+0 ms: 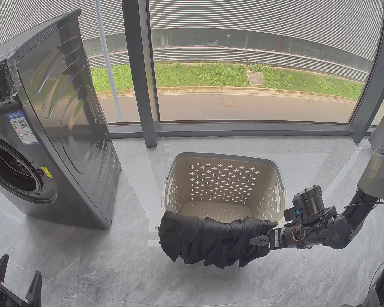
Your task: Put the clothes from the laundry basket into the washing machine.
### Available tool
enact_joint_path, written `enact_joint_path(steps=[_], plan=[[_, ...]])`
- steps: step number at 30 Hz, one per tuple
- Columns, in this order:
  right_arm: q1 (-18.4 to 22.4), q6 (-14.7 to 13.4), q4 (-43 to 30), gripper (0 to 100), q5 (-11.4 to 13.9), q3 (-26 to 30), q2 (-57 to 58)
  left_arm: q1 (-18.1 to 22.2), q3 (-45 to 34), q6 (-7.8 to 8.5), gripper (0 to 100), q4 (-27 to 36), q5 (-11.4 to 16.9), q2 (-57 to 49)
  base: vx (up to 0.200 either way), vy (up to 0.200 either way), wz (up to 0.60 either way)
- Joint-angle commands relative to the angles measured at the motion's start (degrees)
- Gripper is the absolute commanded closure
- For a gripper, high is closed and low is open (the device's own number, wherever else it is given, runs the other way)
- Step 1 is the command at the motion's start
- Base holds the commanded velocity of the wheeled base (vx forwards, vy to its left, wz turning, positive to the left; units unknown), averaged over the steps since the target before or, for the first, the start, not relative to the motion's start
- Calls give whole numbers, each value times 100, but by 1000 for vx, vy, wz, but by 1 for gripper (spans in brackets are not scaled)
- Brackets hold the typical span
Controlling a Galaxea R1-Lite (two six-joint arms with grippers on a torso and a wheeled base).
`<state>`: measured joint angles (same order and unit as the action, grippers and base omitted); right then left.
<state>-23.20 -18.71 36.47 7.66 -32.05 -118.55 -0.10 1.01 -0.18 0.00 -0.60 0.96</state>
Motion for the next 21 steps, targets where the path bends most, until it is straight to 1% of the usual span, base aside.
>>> enact_joint_path(steps=[1, 5, 6, 9, 21], plan=[[-27, 8, 18, 0, -10, -170, -247, 1, -101, -8, 0, 0, -2, -96, 0, 0, 0], [-9, 17, 141, 0, -27, -240, -423, 1, -101, 1, 0, 0, -2, -96, 0, 0, 0], [26, 34, 299, 0, -115, -249, -555, 1, -101, 1, 0, 0, -2, -96, 0, 0, 0], [35, 43, 501, 0, -238, -311, -713, 1, -101, 1, 0, 0, -2, -96, 0, 0, 0], [96, 43, 563, 0, -256, -530, -880, 1, -101, 1, 0, 0, -2, -96, 0, 0, 0]])
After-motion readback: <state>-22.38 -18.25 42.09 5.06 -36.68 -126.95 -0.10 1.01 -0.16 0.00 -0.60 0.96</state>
